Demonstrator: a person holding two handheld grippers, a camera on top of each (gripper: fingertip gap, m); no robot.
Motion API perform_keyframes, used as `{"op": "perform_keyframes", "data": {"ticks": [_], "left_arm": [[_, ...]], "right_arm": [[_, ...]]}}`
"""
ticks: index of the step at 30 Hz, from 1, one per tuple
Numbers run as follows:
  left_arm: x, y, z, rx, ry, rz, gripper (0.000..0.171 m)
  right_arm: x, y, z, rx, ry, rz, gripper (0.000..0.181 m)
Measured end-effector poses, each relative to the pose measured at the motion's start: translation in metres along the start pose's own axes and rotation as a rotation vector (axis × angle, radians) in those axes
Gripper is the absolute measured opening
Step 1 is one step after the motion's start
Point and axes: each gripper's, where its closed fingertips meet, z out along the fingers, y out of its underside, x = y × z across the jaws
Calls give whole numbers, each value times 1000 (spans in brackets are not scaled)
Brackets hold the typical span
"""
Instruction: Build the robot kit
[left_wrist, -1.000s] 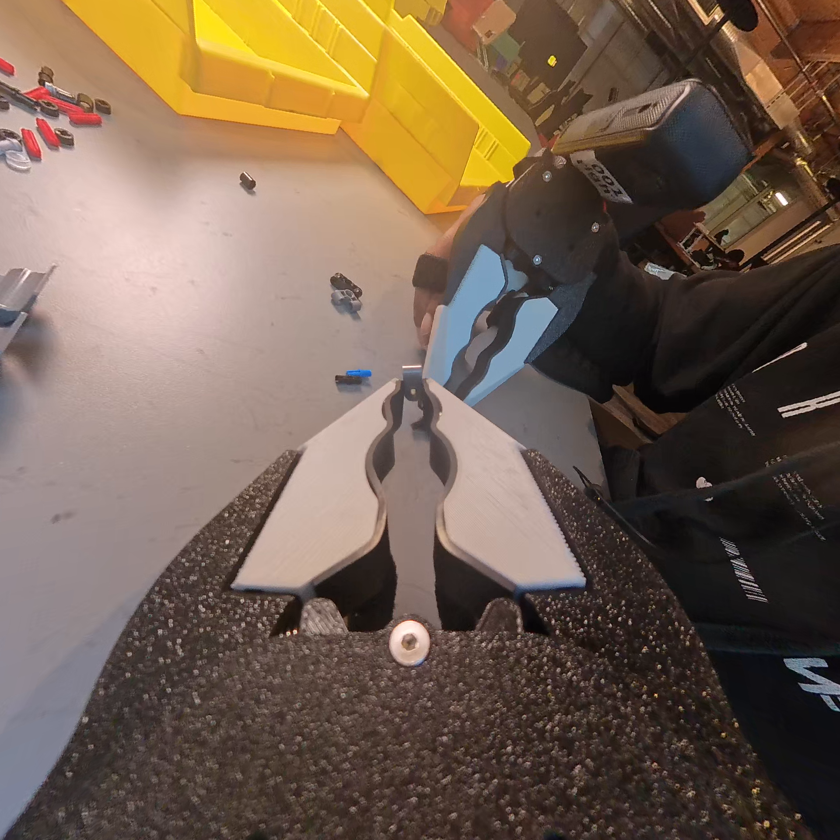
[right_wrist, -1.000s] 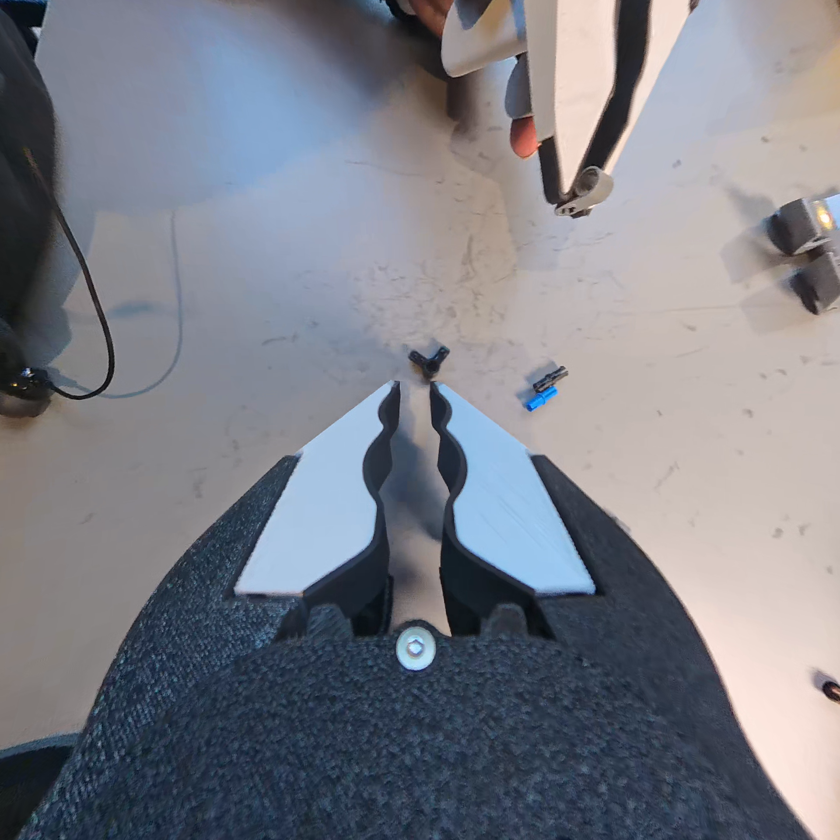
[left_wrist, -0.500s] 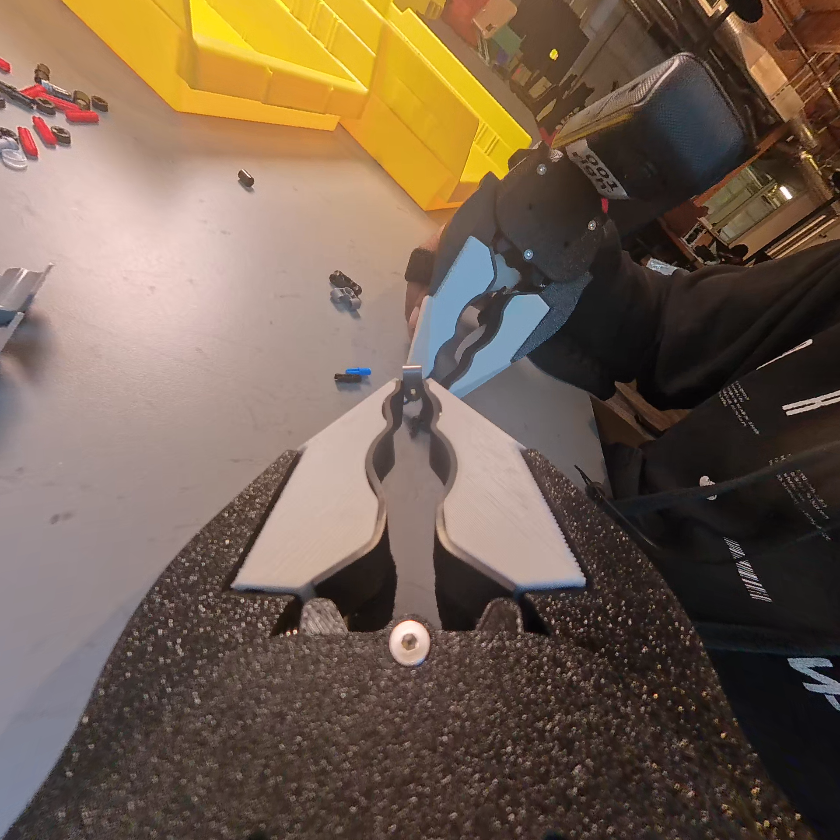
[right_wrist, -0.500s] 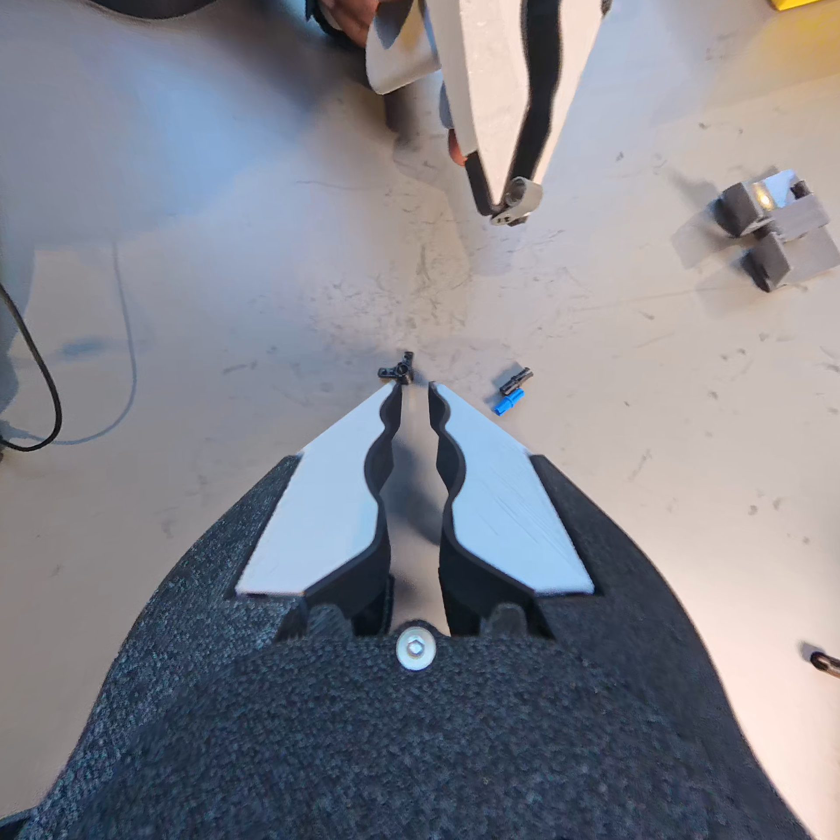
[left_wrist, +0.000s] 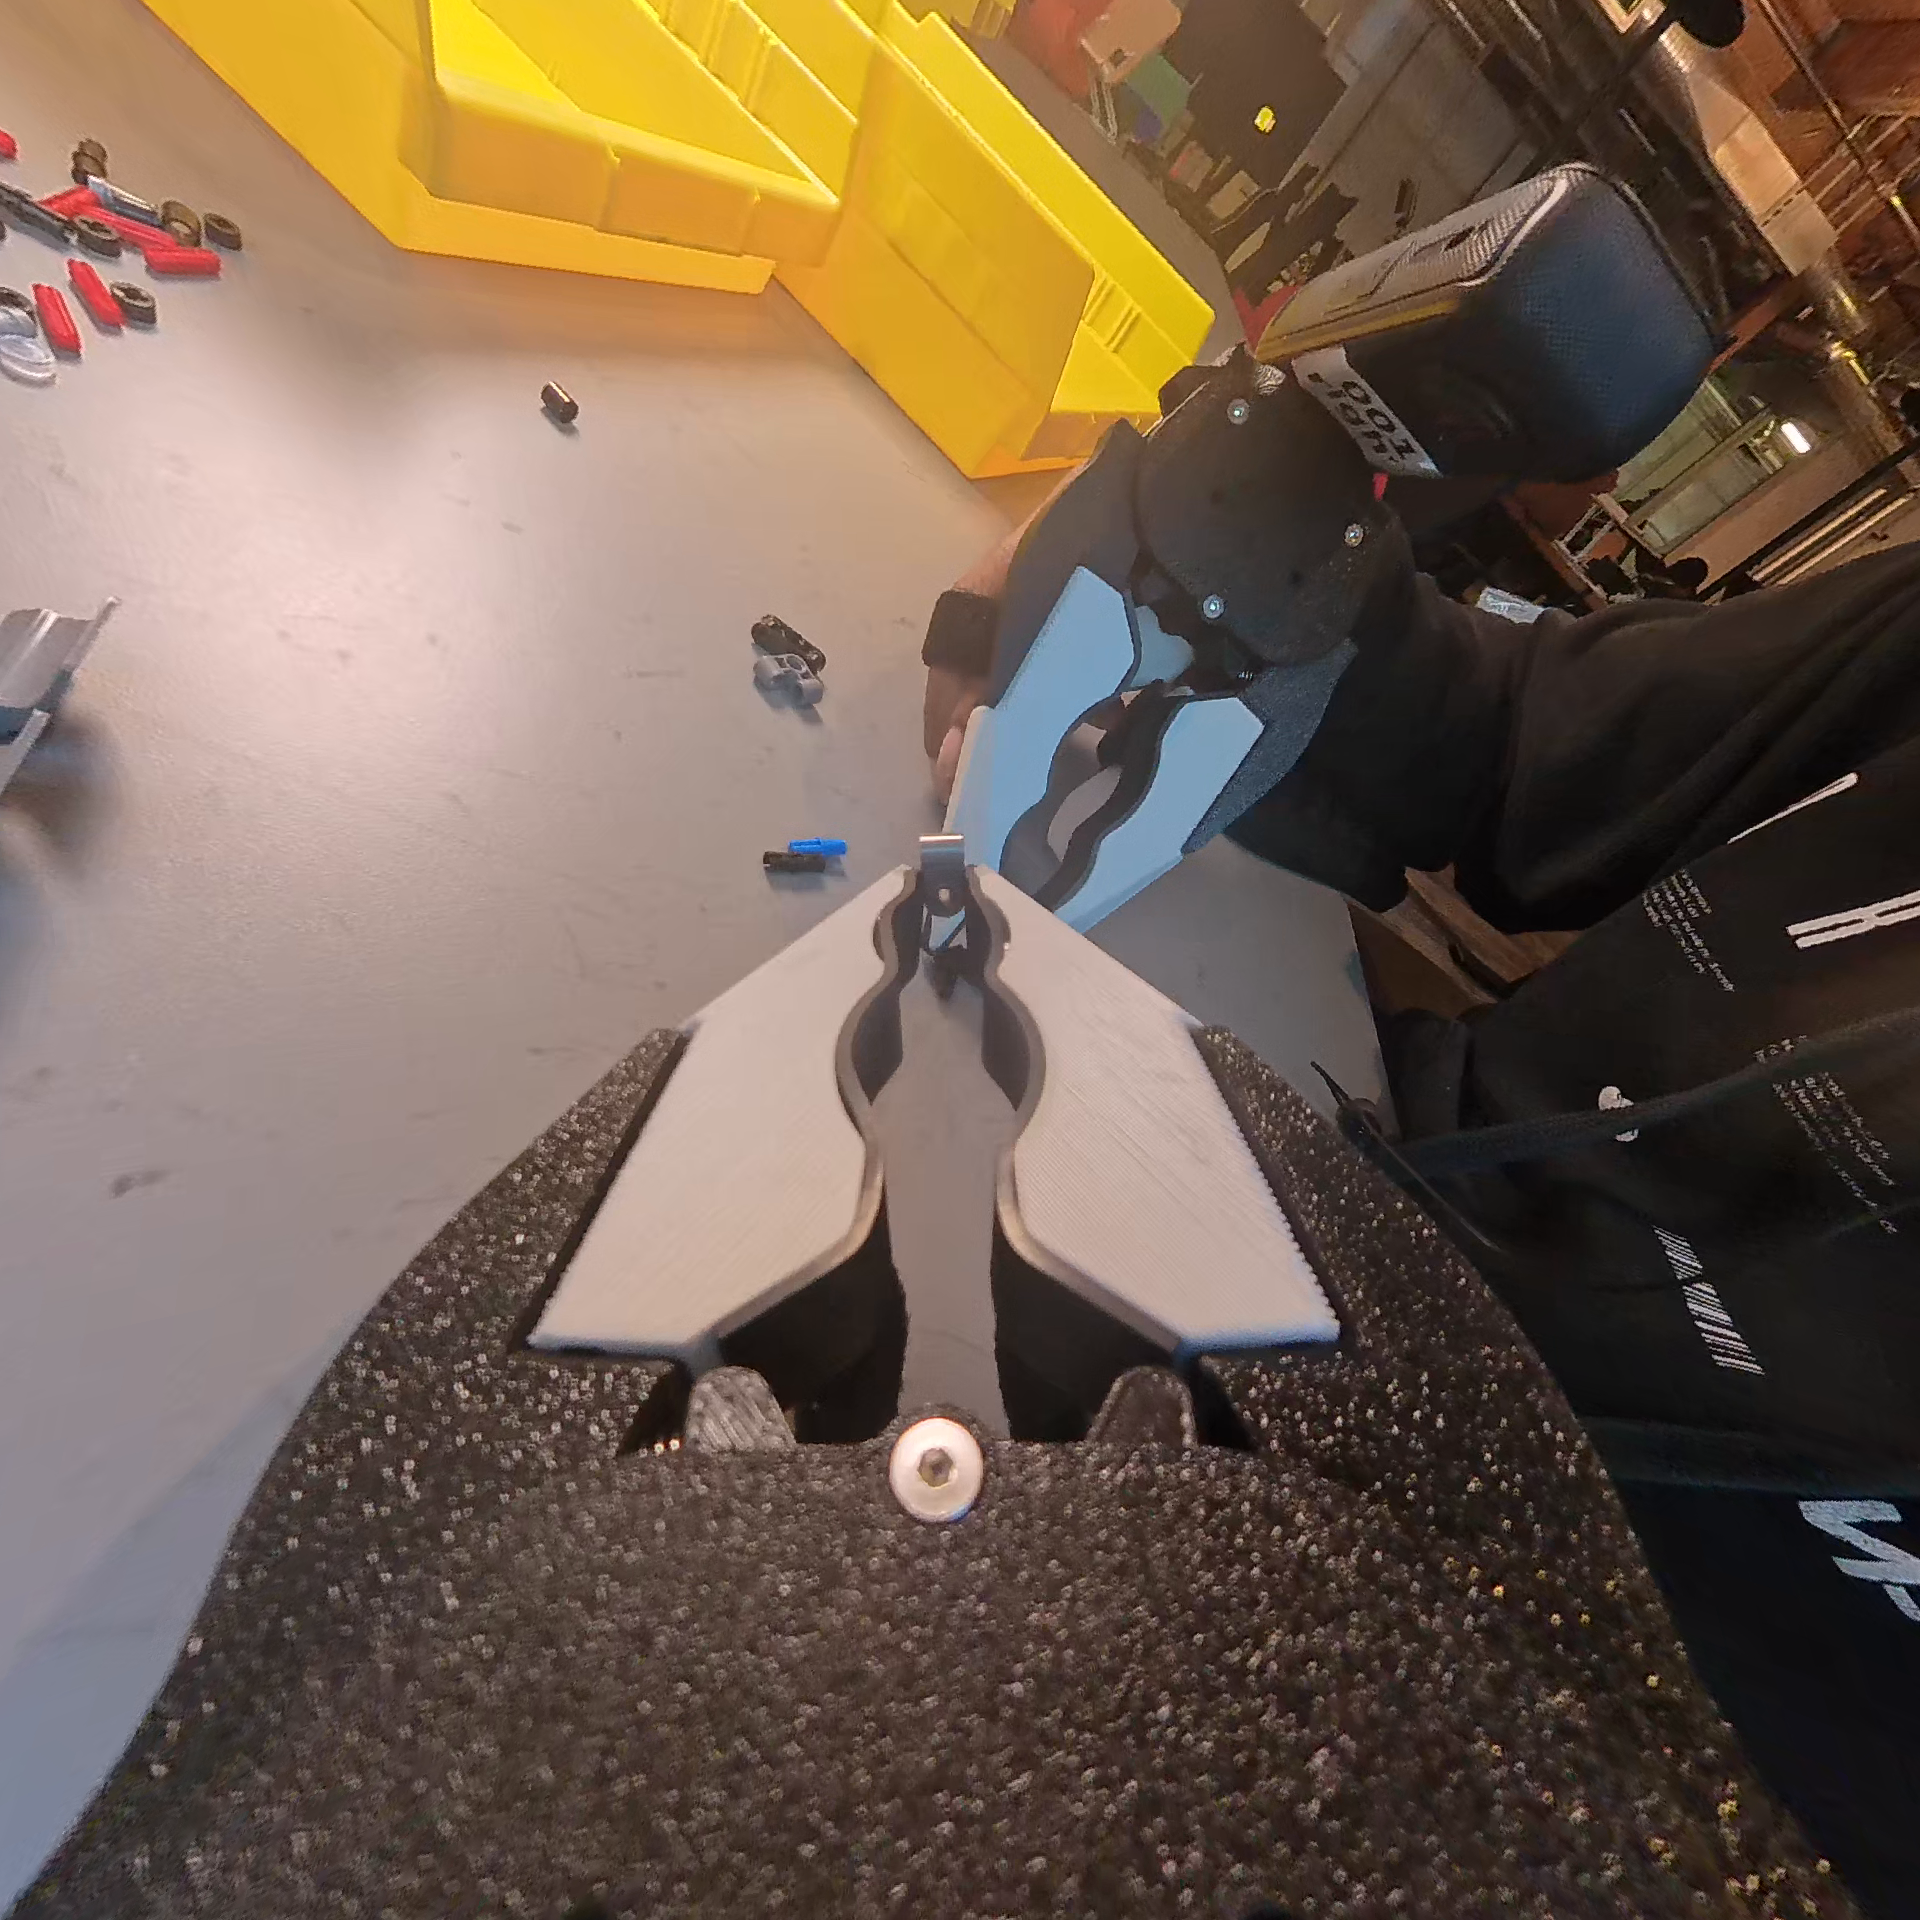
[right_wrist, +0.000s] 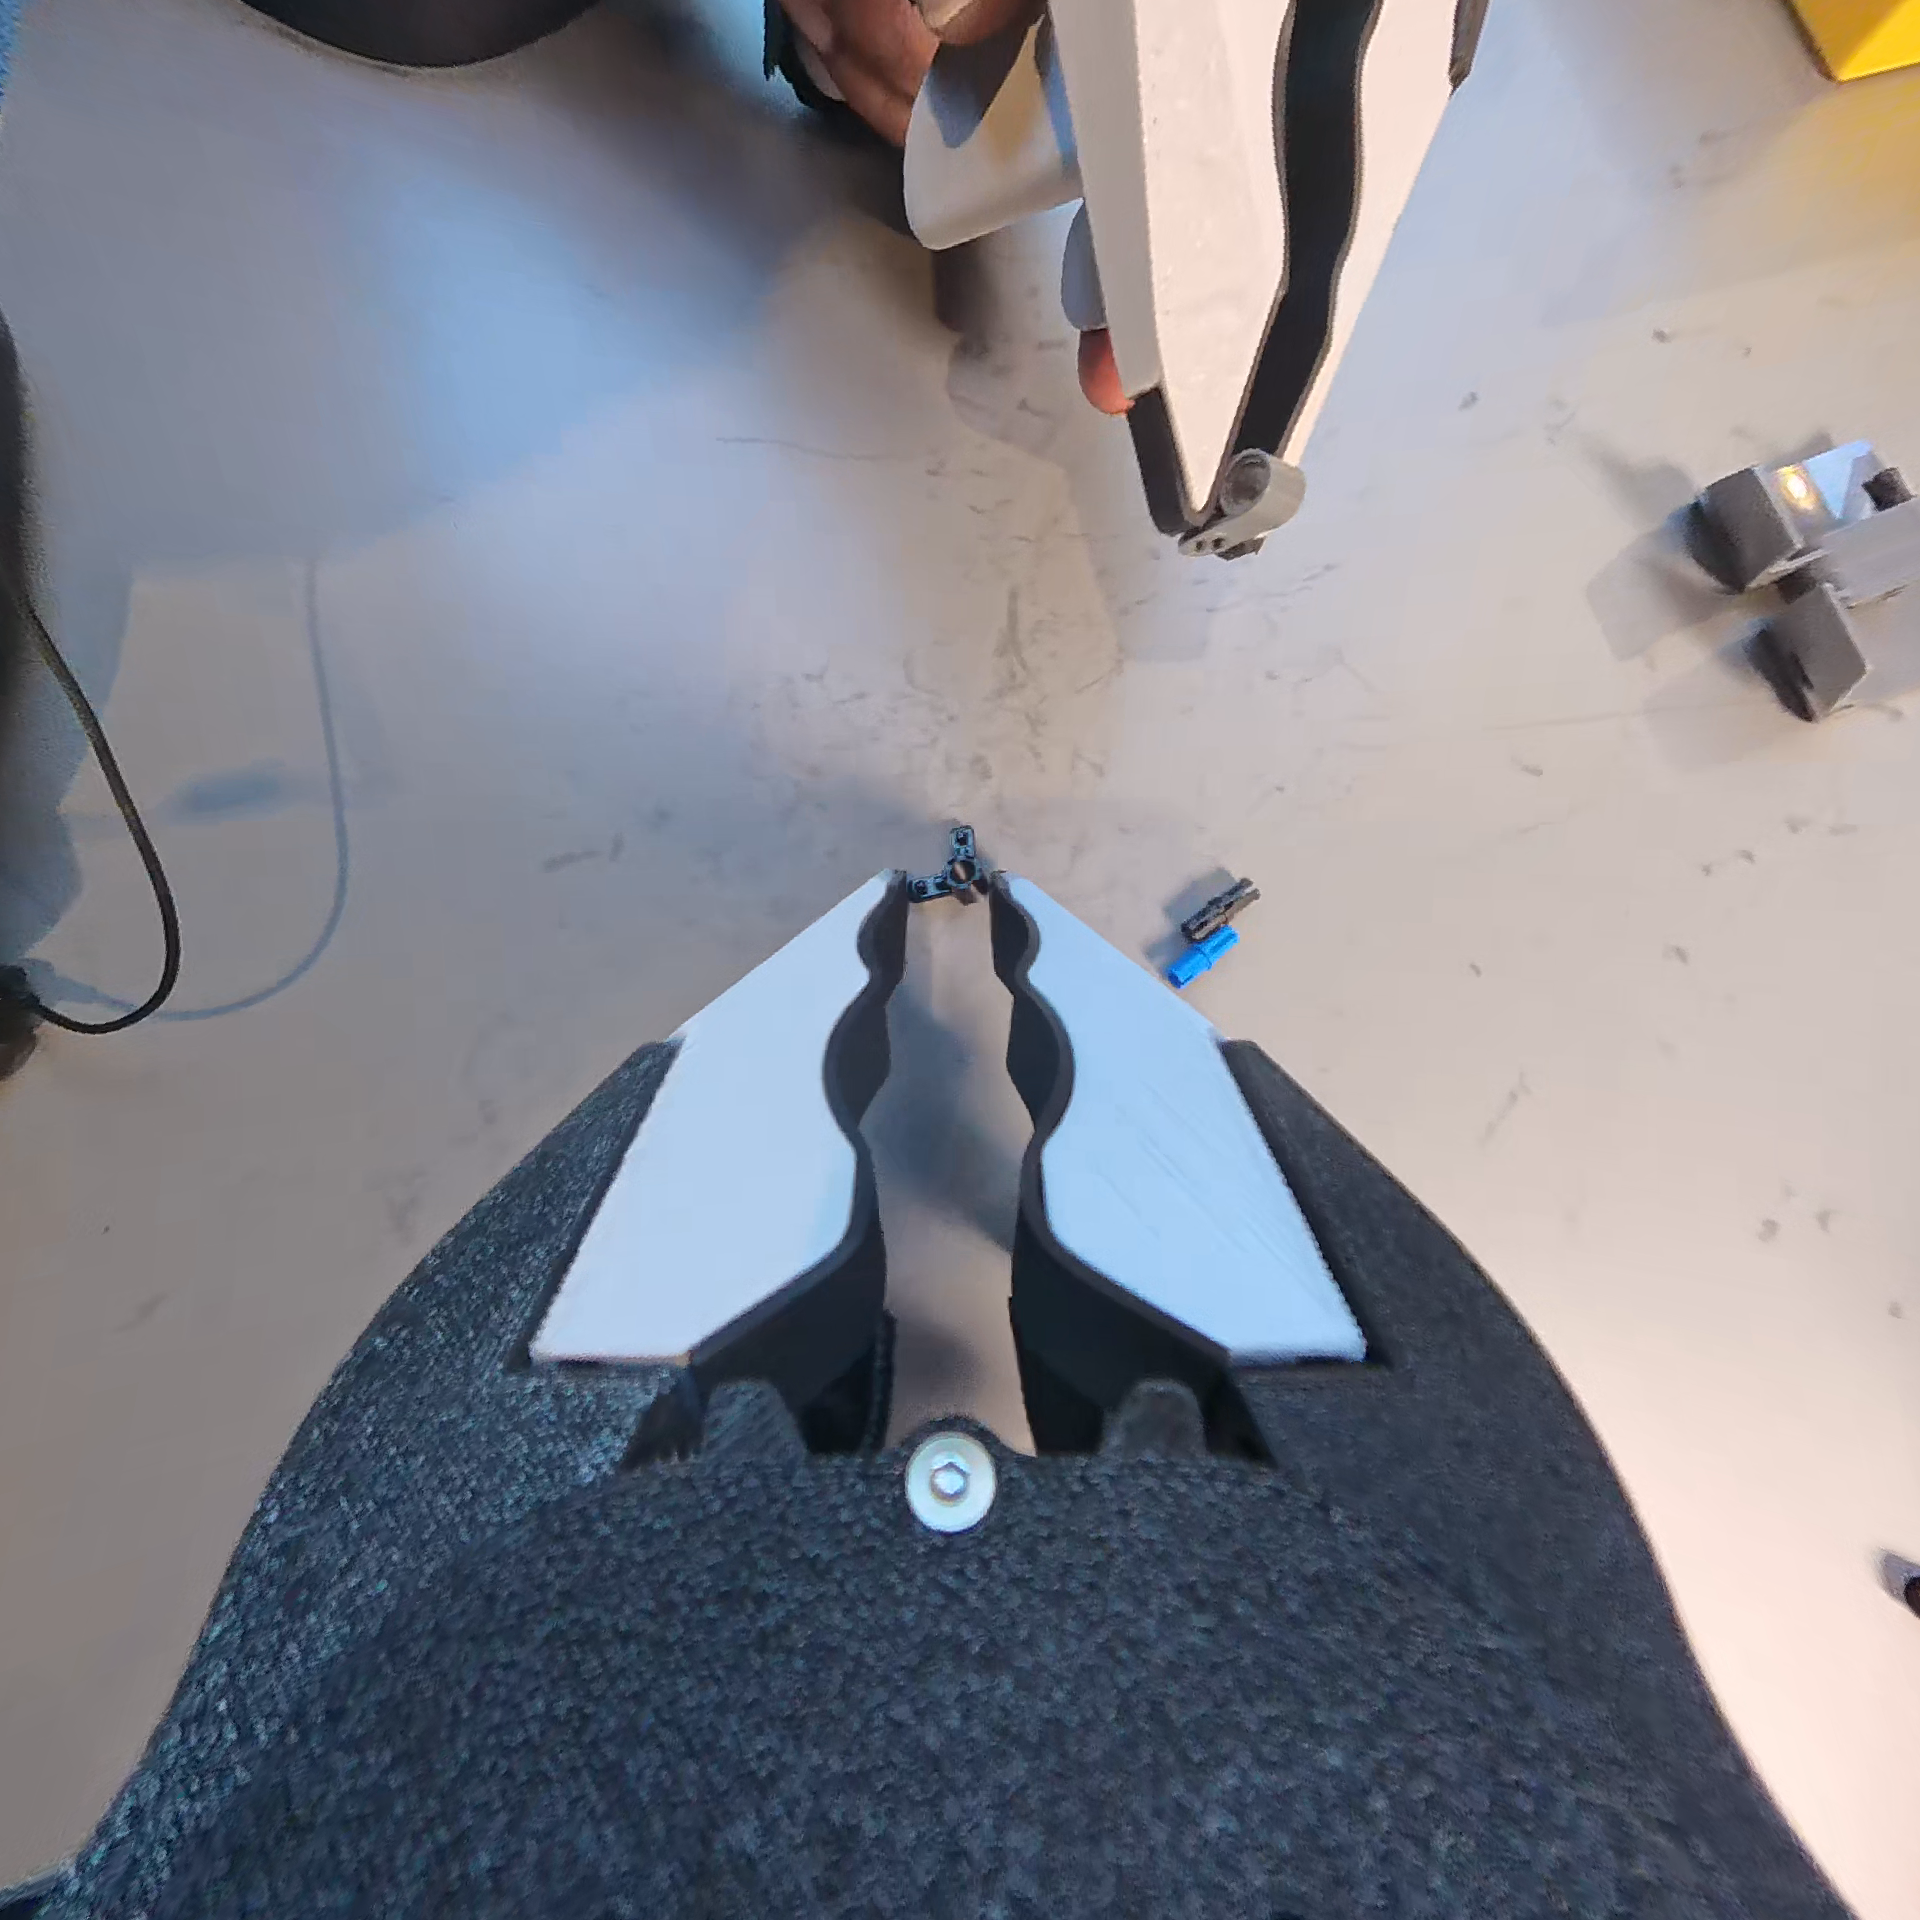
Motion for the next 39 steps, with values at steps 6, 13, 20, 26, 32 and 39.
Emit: {"op": "perform_keyframes", "data": {"ticks": [6, 13, 20, 26, 32, 39], "left_arm": [[3, -4, -1, 31, 33, -27, 7], [16, -32, -15, 219, 197, -202, 7], [22, -49, -22, 371, 400, -448, 6], [25, -41, -12, 316, 410, -452, 6], [22, -33, -5, 266, 352, -424, 6], [17, -24, -1, 192, 243, -327, 6]], "right_arm": [[2, -4, 0, 27, 21, -9, 14], [39, -54, -42, 326, 287, -34, 14], [47, -72, -58, 401, 383, -33, 14], [39, -76, -59, 390, 372, -72, 13], [35, -70, -55, 347, 357, -94, 13], [34, -61, -46, 259, 362, -137, 13]]}}
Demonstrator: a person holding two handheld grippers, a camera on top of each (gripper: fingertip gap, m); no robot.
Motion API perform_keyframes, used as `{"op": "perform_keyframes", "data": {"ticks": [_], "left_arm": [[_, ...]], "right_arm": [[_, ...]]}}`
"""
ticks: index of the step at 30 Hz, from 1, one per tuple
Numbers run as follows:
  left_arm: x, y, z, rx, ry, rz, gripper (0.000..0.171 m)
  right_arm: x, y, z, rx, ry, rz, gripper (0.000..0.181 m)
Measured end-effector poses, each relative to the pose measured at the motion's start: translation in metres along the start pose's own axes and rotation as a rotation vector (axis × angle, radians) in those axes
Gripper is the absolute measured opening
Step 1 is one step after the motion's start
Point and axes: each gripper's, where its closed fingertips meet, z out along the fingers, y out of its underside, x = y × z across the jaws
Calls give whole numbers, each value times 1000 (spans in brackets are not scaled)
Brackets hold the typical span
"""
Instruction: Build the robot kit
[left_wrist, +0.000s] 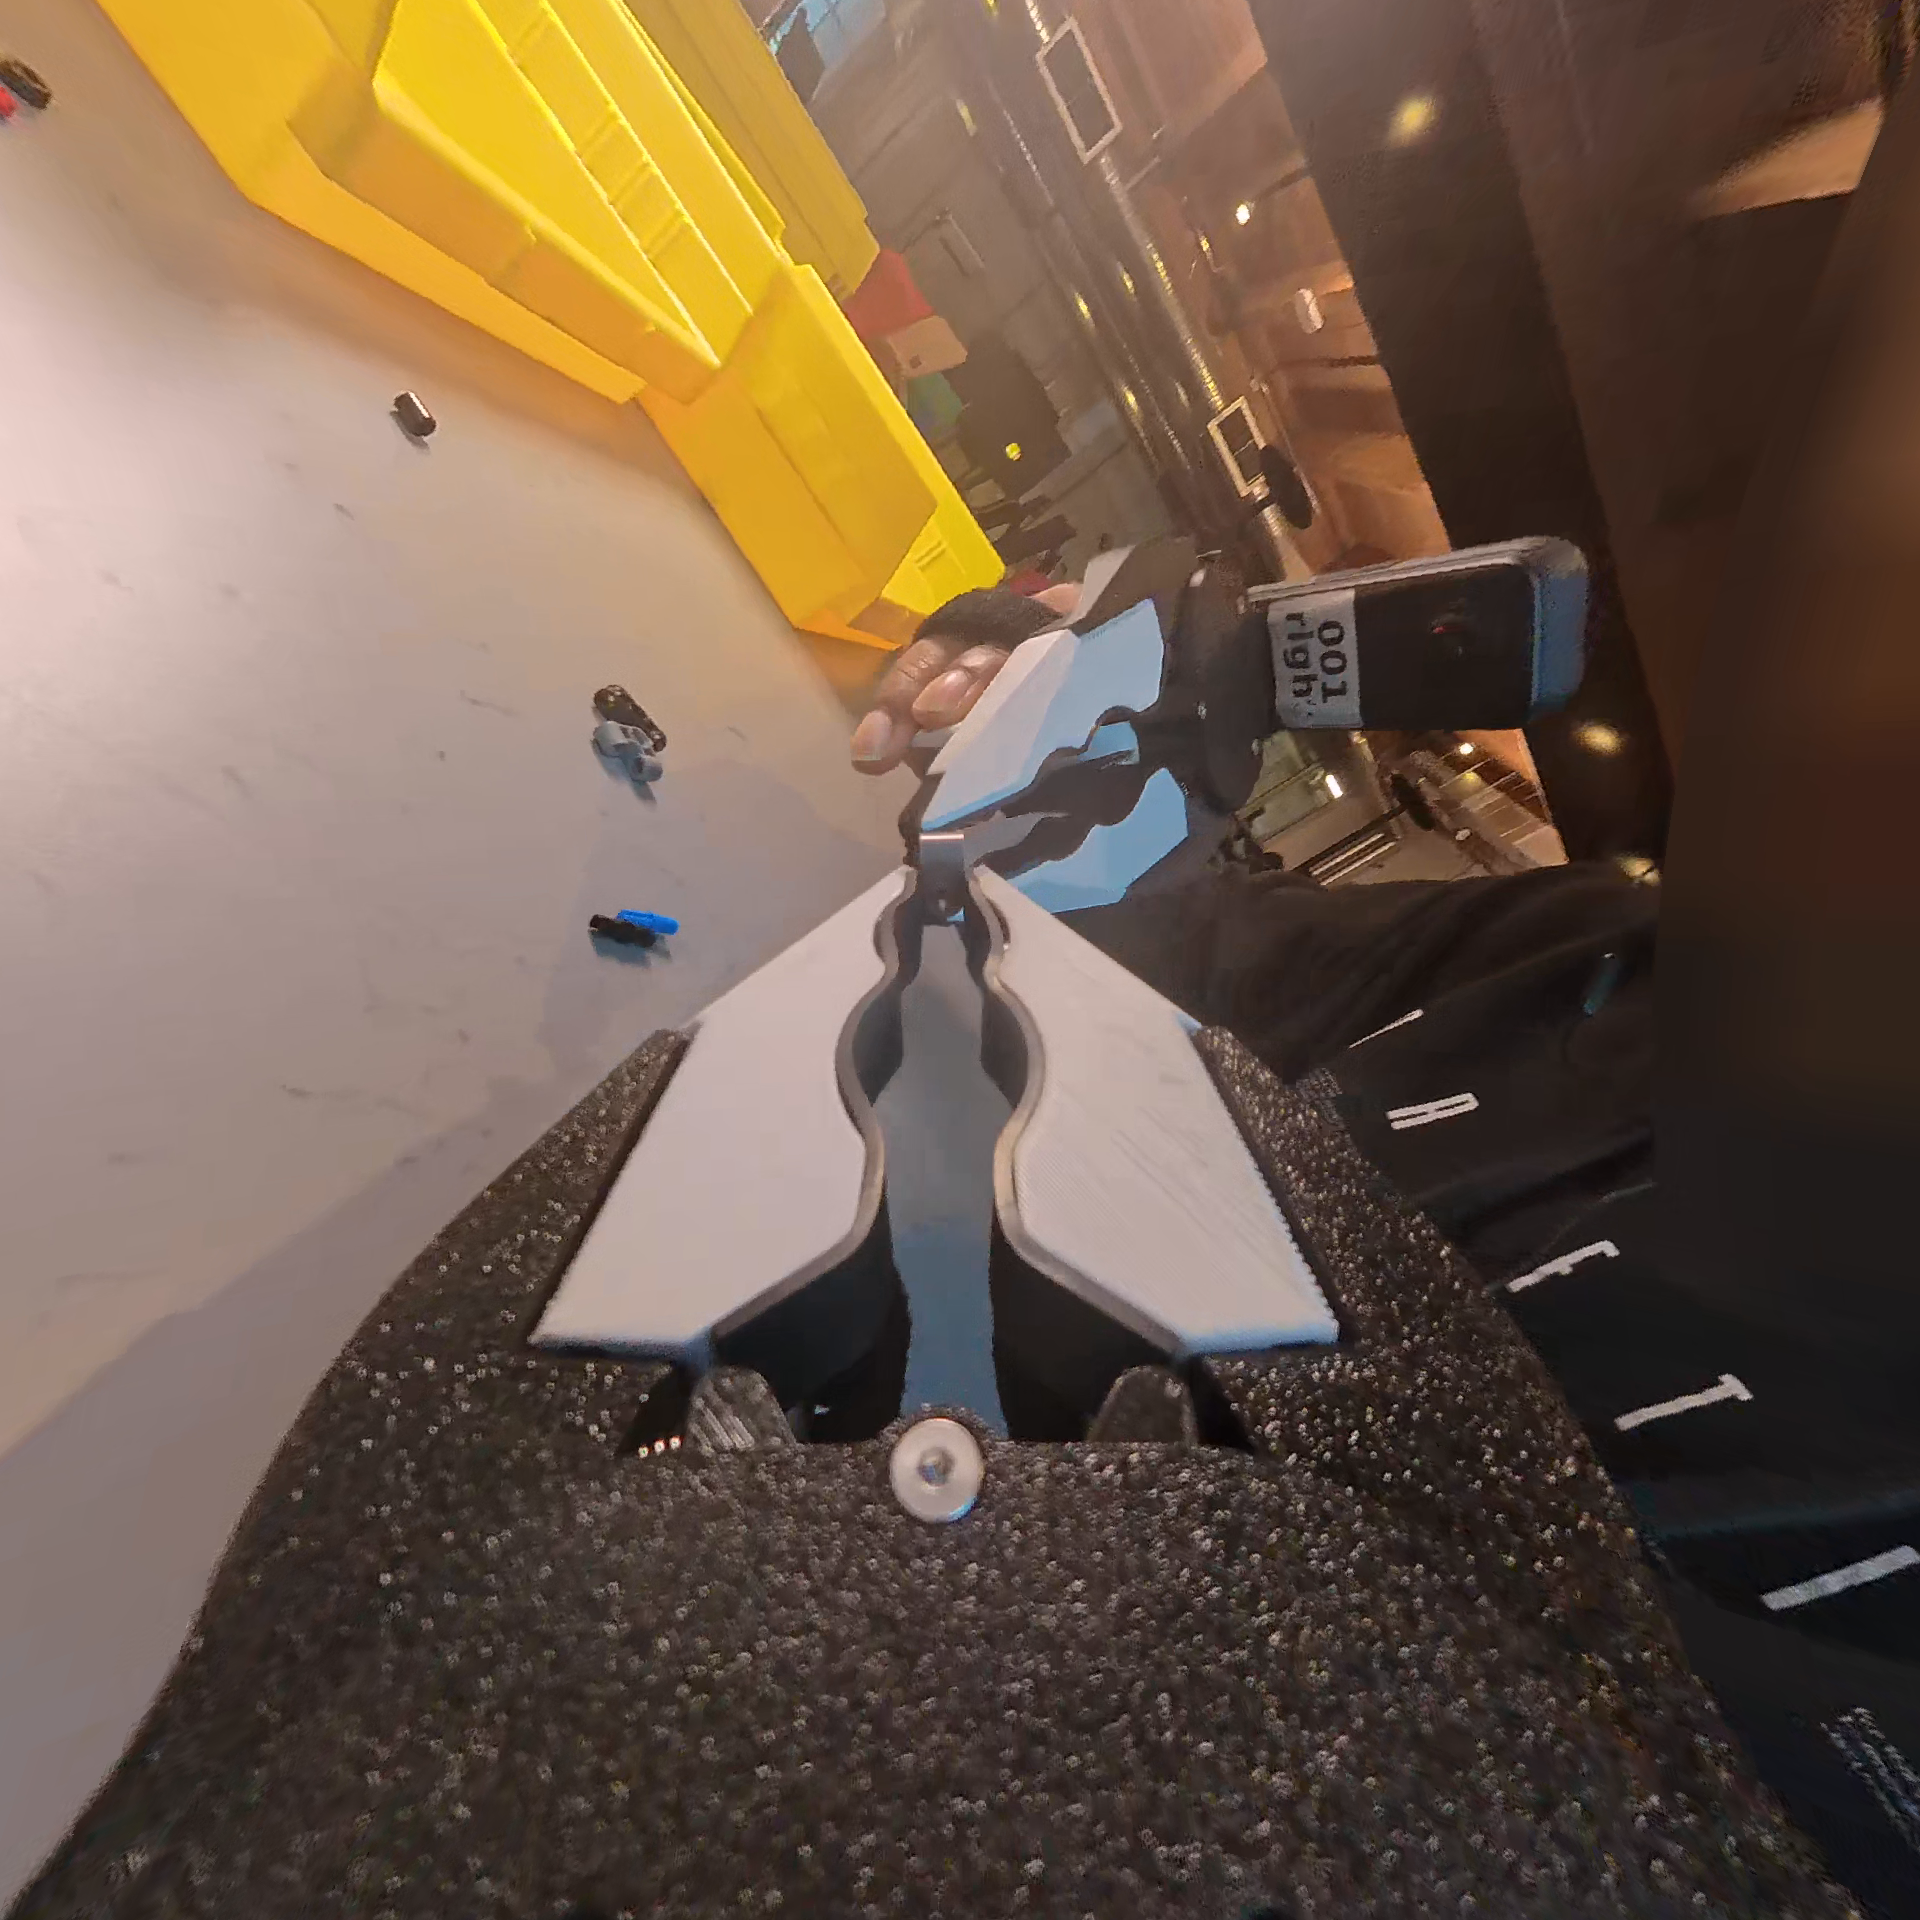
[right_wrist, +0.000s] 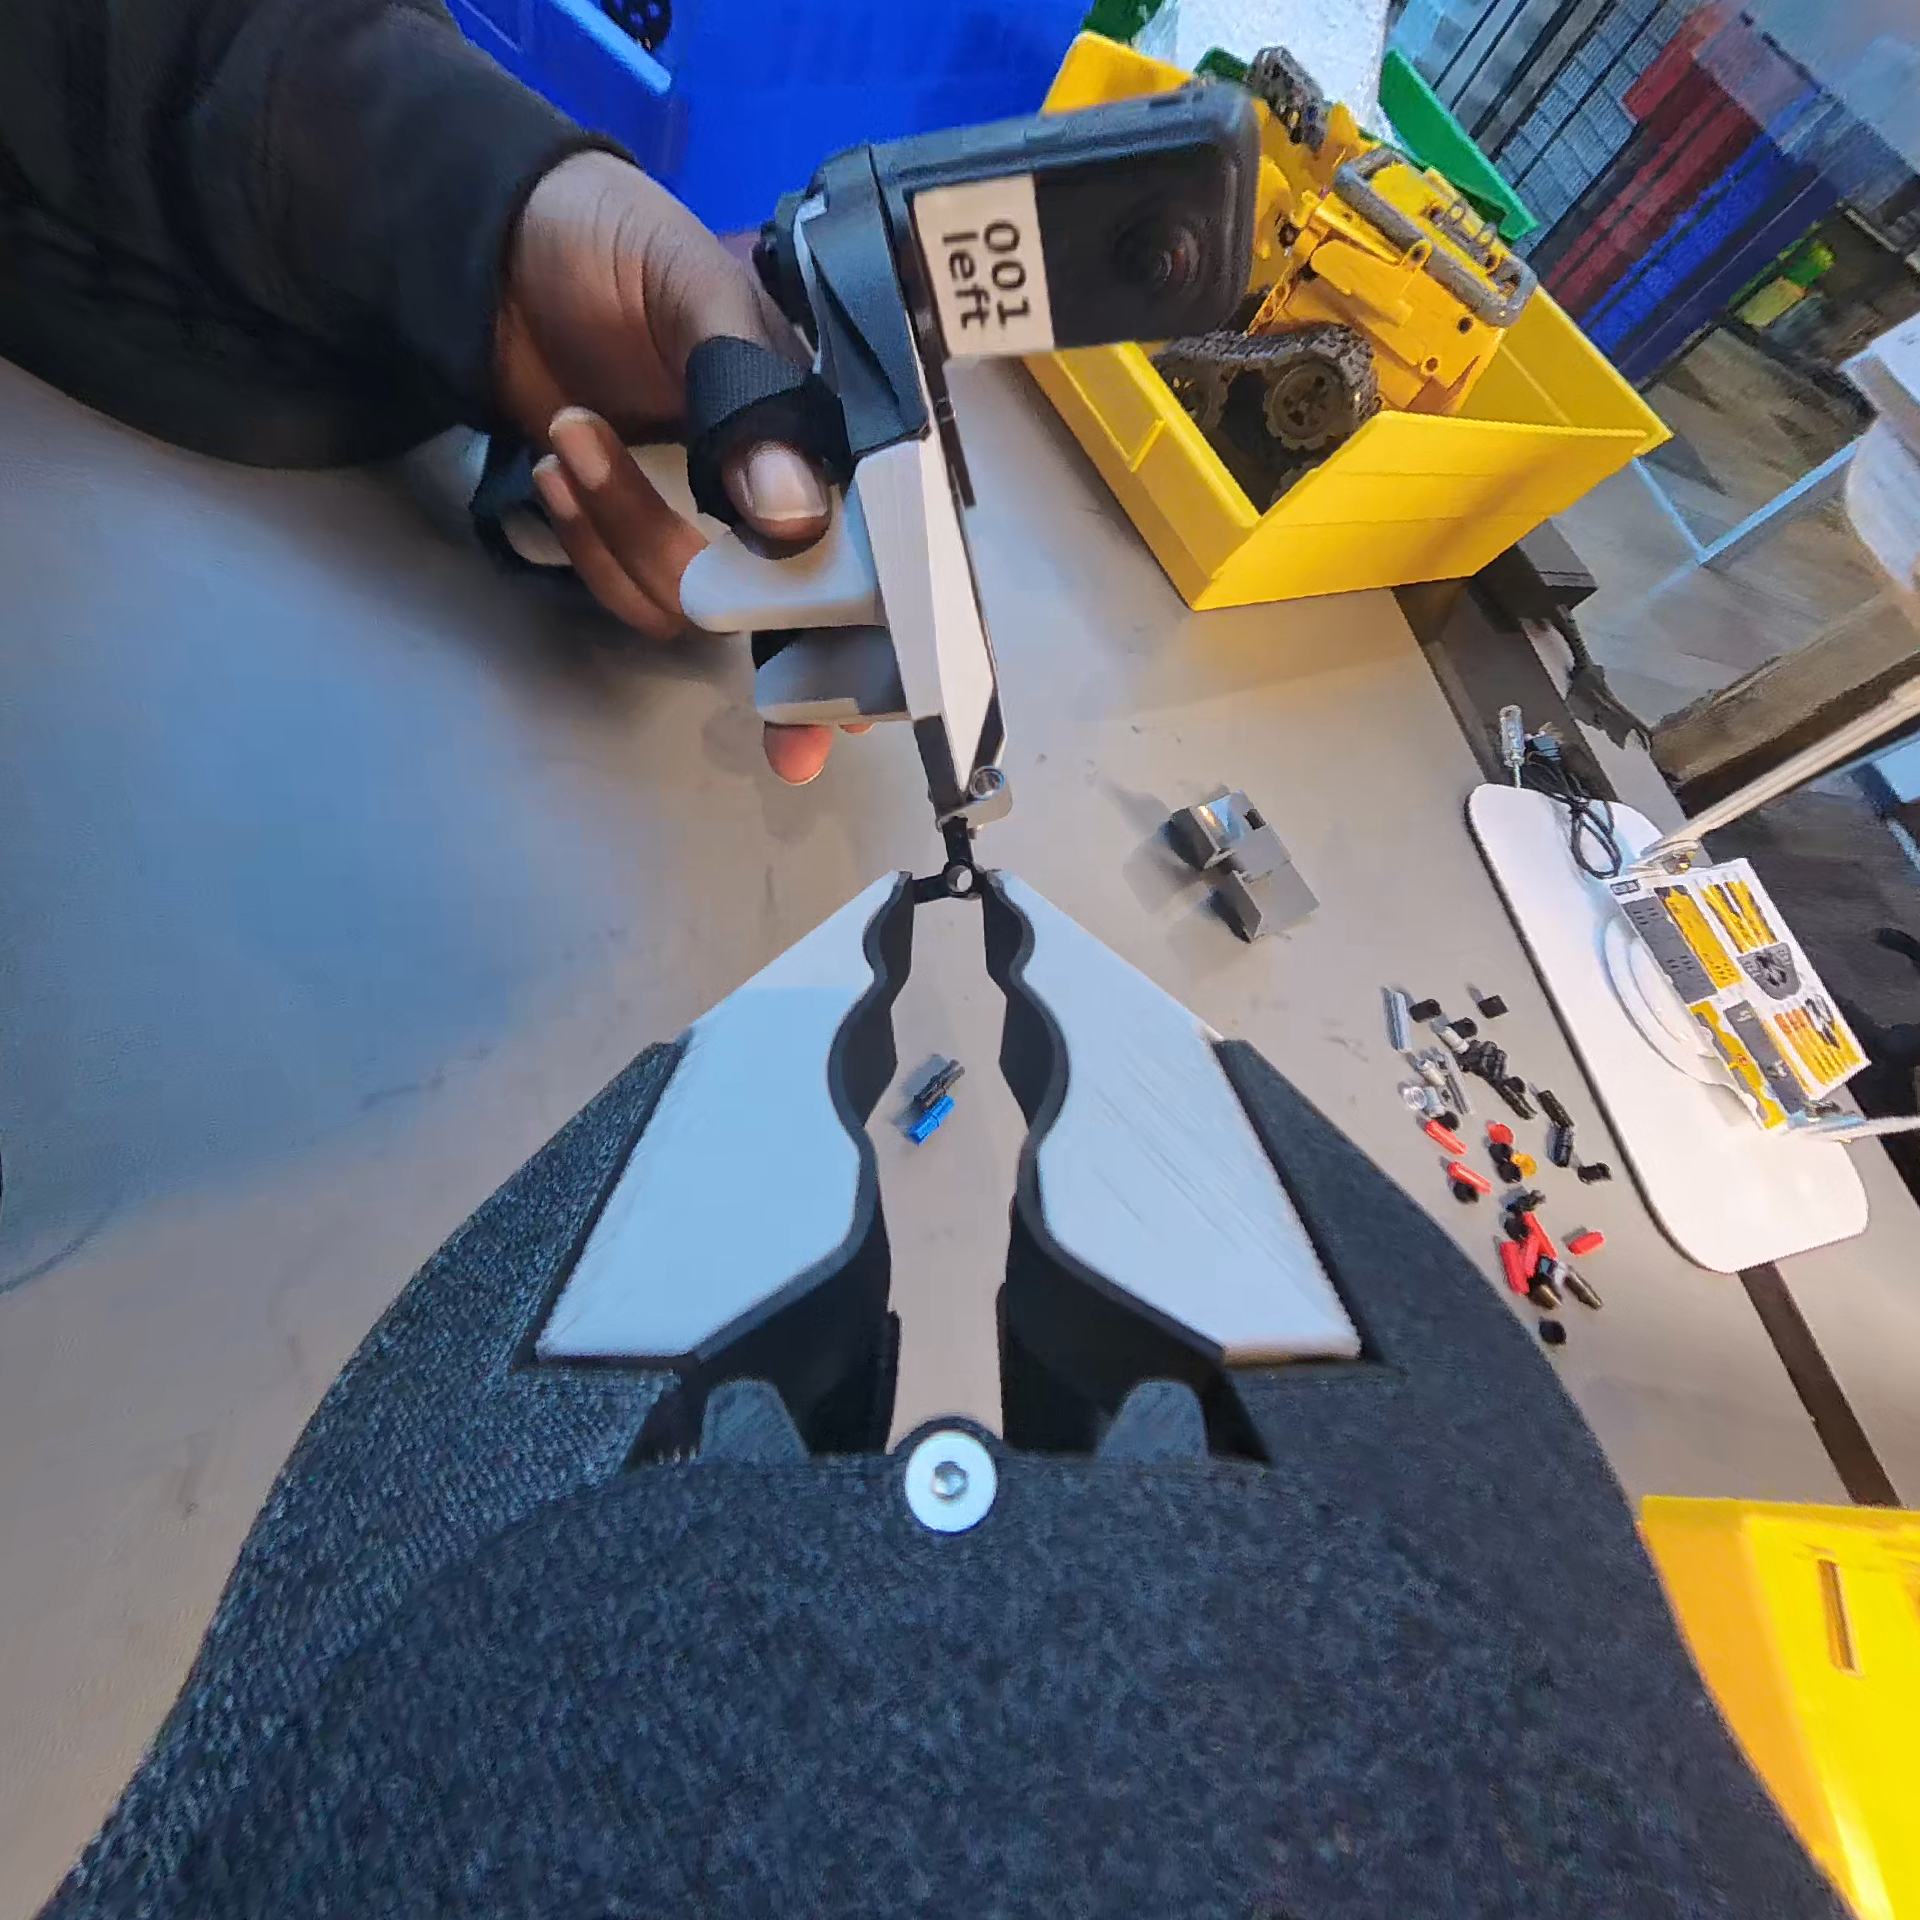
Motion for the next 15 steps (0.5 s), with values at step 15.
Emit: {"op": "perform_keyframes", "data": {"ticks": [15], "left_arm": [[-18, 7, 2, -98, -263, 304, 7]], "right_arm": [[-1, 16, 11, -98, 51, -40, 12]]}}
